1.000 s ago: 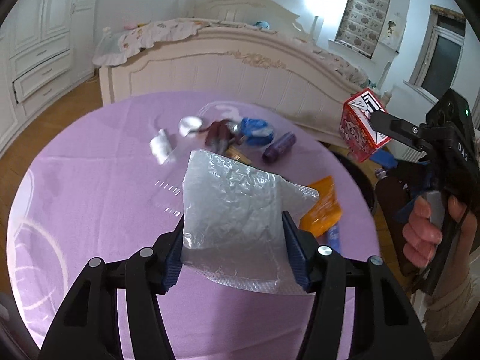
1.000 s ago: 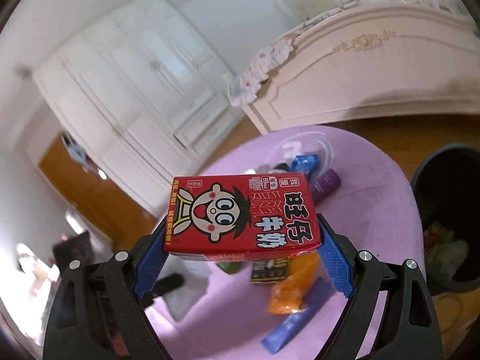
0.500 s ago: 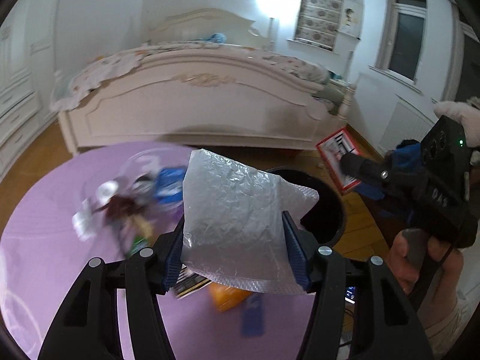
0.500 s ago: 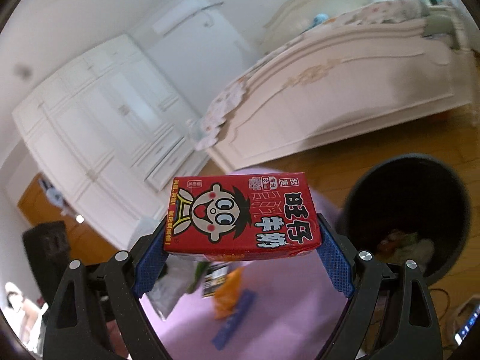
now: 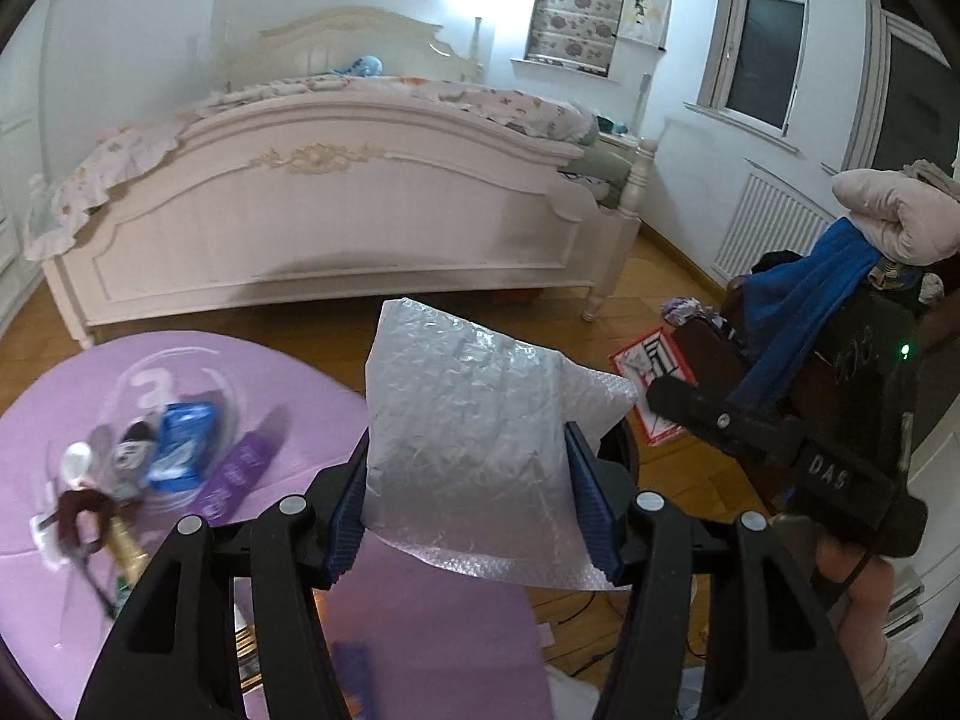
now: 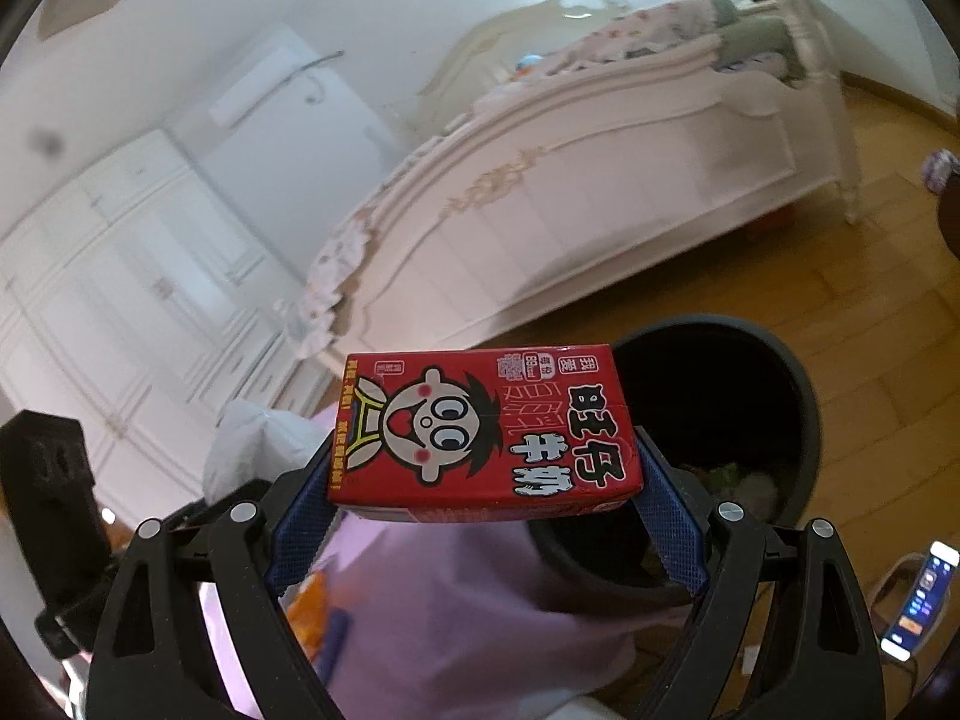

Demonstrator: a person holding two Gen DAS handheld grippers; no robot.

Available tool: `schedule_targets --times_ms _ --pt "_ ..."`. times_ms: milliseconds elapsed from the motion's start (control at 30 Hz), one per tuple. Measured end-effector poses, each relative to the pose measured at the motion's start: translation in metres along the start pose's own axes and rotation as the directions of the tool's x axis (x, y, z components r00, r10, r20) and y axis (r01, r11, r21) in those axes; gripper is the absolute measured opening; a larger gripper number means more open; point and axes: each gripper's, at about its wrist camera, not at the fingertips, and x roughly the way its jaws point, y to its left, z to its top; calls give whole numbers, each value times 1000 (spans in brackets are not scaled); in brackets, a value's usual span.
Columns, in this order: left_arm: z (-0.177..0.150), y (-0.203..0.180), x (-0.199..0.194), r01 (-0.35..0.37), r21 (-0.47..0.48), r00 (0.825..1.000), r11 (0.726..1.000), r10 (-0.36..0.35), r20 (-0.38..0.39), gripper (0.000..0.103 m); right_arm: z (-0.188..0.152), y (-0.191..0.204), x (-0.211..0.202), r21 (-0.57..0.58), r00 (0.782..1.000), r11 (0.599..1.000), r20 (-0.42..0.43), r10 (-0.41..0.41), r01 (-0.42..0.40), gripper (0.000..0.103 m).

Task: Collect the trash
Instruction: 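Carry both items over the black bin and open both grippers to drop them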

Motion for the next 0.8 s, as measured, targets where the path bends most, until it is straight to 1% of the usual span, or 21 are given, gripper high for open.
schedule_targets --times_ms 167,400,600,800 --pt "7 -10 26 26 -1 999 1000 -26 -33 59 2 -31 10 45 999 998 -10 -37 38 88" --pt "9 -21 50 34 9 997 999 -33 -69 59 0 -59 18 86 998 995 -24 -57 59 88" --pt "10 -26 66 40 17 995 999 -39 -96 59 -1 -76 26 107 997 992 -36 -62 65 88" --pt "13 -30 79 37 19 993 999 -34 -114 61 5 -79 38 118 997 991 -64 -52 60 88"
